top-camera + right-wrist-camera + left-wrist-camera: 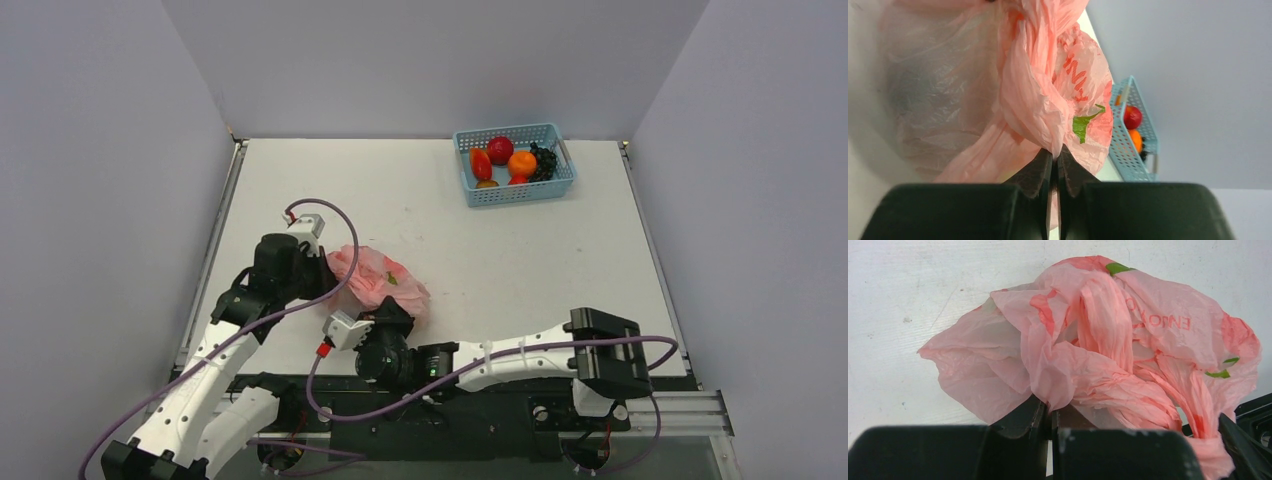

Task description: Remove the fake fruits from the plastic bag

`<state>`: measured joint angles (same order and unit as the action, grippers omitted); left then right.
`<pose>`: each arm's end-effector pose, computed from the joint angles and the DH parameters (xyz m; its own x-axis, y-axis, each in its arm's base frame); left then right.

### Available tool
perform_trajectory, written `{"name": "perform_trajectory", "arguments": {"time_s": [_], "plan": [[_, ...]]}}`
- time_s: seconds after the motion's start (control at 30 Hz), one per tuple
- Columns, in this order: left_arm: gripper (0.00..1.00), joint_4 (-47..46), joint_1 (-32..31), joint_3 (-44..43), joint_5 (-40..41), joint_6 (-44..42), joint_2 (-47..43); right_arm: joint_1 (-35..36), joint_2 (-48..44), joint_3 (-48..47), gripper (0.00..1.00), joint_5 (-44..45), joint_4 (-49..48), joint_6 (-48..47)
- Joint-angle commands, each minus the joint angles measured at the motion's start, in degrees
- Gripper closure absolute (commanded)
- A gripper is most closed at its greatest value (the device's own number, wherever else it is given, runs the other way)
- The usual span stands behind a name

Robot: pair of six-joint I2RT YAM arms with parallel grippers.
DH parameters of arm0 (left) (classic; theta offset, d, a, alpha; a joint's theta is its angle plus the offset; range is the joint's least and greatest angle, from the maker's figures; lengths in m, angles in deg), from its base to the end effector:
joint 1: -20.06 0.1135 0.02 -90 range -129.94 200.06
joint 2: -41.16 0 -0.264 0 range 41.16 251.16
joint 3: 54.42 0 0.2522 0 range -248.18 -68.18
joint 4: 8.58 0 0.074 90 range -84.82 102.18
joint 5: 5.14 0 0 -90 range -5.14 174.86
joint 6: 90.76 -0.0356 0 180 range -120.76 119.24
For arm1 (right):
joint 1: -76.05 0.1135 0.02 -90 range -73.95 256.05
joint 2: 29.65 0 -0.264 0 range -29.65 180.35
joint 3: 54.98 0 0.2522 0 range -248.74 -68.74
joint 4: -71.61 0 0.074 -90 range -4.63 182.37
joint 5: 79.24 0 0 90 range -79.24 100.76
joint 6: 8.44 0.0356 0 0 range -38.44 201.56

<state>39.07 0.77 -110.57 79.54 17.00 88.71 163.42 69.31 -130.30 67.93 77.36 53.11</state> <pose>0.1652 -0.0613 0.2771 -0.6874 -0.0812 -0.7218 0.1966 0.9358 -0.2925 0.0470 0.3717 0.2274 0.2222 -0.7913 -0.5696 -0.4574 0.4314 -0.7776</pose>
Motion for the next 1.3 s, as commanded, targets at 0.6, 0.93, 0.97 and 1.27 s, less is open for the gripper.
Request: {"name": "perform_trajectory", "arguments": {"time_s": [0.6, 0.93, 0.97, 1.27], "plan": [[1.0, -4.13, 3.12, -0.91, -4.39, -0.97, 1.85, -31.58, -29.84, 29.04, 1.0, -76.21, -40.2, 53.94], [1.0, -4.6, 2.76, -0.75, -4.91, -0.97, -0.25, -39.16, -18.49, 43.2, 1.0, -62.07, -83.16, 93.14], [1.0, -4.68, 2.72, -0.71, -4.6, -0.86, -0.7, -39.09, -18.07, 44.73, 1.0, -58.96, -84.13, 94.96], [1.0, -4.22, 2.21, -0.71, -2.46, -0.55, -1.75, -41.21, -15.03, 53.33, 1.0, -47.1, -83.26, 103.49]]}}
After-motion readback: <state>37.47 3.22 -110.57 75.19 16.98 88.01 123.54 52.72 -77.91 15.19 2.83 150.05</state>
